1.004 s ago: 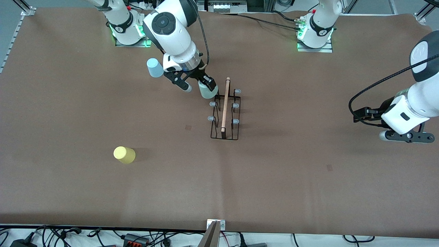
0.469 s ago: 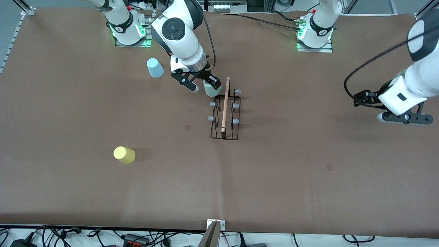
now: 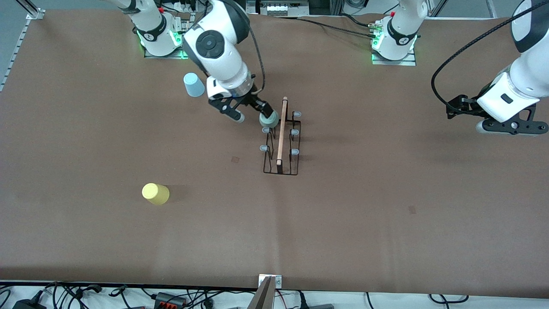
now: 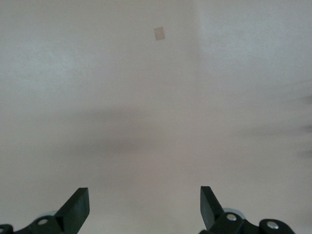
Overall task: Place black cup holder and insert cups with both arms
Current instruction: 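Lower the teal cup onto a rack peg with the right gripper, then release the teal cup and move the right gripper to the yellow cup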
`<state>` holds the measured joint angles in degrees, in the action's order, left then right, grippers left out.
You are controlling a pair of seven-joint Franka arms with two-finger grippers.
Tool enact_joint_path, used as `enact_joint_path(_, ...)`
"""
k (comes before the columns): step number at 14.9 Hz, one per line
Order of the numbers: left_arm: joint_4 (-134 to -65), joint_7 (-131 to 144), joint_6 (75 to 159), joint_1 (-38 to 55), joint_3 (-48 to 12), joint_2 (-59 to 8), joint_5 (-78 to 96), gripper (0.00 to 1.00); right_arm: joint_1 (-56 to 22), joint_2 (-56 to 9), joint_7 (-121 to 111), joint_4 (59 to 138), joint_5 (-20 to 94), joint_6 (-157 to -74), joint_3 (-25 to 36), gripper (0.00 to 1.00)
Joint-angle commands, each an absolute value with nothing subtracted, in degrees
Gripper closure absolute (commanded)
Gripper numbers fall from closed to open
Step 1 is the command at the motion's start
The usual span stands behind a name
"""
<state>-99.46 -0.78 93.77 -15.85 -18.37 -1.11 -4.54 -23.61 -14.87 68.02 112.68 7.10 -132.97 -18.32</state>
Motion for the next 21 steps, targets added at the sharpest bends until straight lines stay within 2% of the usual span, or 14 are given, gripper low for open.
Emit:
enact_joint_path(1, -99.6, -2.4, 93.9, -16.2, -18.3, -0.3, -2.7, 0.0, -18.7, -12.4, 49.1, 112.1, 7.1, -125.5, -13.8, 0.0)
enact_joint_path(3, -98.9, -2.5, 94.3, -10.7, -12.5, -0.2, -2.0, 0.0, -13.7, -12.0, 32.2, 112.1, 6.6, -123.6, -10.4, 0.0)
enact_joint_path(6, -97.9, -3.2, 94.7, 4.0, 2.2, -0.1, -1.7, 0.0, -7.2, -12.8, 11.9, 111.3, -0.8, -124.7, -6.3, 0.0)
enact_joint_path(7, -97.6, -4.5, 94.7, 6.0, 3.9, -0.1, -1.7, 0.0, -5.4, -13.9, 7.6, 110.8, -3.1, -125.7, -5.2, 0.0)
enact_joint_path(12, -95.2, -4.3, 94.1, 5.9, 4.4, -0.3, -1.8, 0.0, -3.8, -22.5, 1.0, 108.1, -3.9, -139.0, -2.0, 0.0)
enact_joint_path(14, -93.3, -4.4, 92.9, 5.9, 4.0, -0.4, -1.9, 0.0, -4.0, -25.6, 1.0, 105.0, -3.8, -139.7, -2.0, 0.0)
enact_joint_path(21, -92.3, -4.3, 93.2, 6.0, 4.0, -0.9, -1.8, 0.0, -4.4, -30.8, 1.0, 102.1, -1.3, -144.0, -2.0, 0.0)
